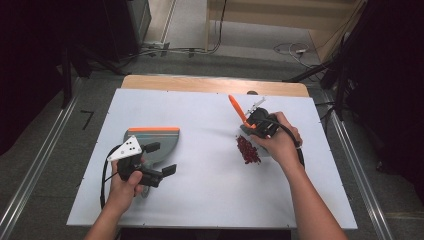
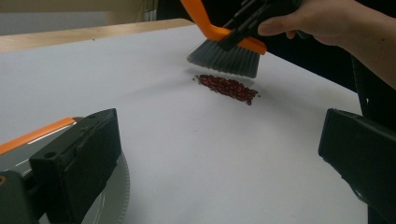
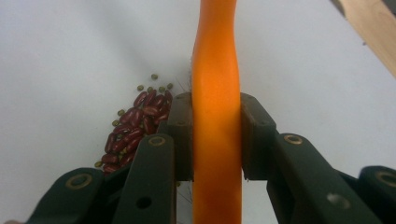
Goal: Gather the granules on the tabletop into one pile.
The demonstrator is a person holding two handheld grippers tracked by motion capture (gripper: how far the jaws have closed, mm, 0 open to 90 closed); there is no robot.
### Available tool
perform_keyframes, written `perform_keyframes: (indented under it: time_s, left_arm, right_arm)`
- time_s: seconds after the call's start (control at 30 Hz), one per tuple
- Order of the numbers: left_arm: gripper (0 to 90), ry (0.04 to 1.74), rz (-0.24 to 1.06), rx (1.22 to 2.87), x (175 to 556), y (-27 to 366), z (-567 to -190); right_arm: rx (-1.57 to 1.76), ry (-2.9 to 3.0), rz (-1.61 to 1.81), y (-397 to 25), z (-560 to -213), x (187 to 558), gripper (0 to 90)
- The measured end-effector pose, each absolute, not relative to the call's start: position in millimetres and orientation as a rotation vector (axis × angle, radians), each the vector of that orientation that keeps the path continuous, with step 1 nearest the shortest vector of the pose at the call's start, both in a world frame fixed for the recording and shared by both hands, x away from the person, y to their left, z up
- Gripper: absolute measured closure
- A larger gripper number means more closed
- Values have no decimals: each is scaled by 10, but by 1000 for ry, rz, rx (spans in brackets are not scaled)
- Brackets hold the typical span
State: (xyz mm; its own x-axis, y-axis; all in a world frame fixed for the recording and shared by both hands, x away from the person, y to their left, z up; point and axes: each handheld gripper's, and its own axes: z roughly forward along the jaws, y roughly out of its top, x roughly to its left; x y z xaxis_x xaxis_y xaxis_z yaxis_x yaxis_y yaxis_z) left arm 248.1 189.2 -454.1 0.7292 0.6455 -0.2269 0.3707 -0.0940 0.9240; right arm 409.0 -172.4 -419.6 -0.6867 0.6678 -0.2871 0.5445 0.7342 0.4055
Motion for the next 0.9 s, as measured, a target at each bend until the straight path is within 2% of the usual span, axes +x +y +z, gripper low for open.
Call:
perform_keyframes:
  time_s: [0.37, 0.63, 0.9]
  left_arm:
    - [0, 822, 287, 1703, 2483, 1916, -4538]
    - [0, 821, 296, 1691, 2478, 1934, -4538]
    - [0, 824, 315, 1661, 2447, 1998, -4521]
  right_arm:
    - [1137, 2451, 824, -2322, -3939, 3740, 686]
    - [1276, 2380, 1098, -2837, -4025, 3484, 686]
    - [1328, 2390, 1322, -3178, -4286, 3283, 686]
